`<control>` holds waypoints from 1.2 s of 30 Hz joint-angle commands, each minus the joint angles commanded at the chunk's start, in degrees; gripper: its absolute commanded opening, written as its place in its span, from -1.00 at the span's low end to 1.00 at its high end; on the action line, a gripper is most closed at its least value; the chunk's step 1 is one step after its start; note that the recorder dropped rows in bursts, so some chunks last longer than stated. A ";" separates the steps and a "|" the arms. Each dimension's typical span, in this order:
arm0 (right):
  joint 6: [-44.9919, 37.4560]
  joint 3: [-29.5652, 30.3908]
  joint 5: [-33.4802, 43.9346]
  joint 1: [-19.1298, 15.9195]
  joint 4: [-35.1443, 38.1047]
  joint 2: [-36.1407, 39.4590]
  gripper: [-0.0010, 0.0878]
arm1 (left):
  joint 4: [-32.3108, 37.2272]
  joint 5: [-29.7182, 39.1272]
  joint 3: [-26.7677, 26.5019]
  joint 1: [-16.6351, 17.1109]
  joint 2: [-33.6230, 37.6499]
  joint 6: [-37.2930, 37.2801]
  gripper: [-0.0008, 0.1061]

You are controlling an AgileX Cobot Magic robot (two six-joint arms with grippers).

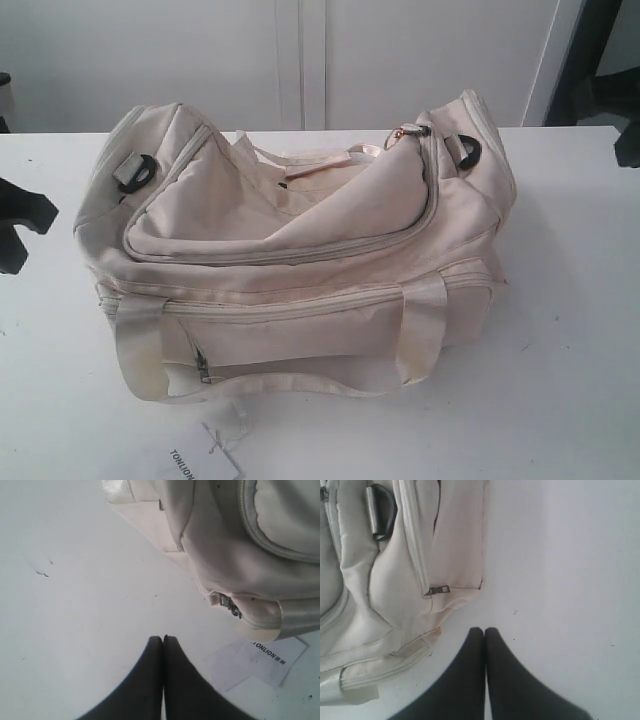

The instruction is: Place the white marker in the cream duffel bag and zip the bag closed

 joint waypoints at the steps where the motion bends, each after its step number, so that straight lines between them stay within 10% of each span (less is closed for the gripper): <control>1: 0.00 1.01 -0.73 0.00 0.00 -1.39 -0.98 | 0.00 -0.10 0.23 0.00 -0.22 0.00 -0.99; 27: 0.00 25.45 -9.73 0.00 -3.35 -46.68 -0.98 | 0.64 -1.37 0.86 0.00 -0.41 0.00 -0.99; 36: 0.00 31.63 -17.34 0.00 -4.15 -50.10 -0.98 | 0.64 -2.60 0.86 0.00 -0.41 0.00 -0.99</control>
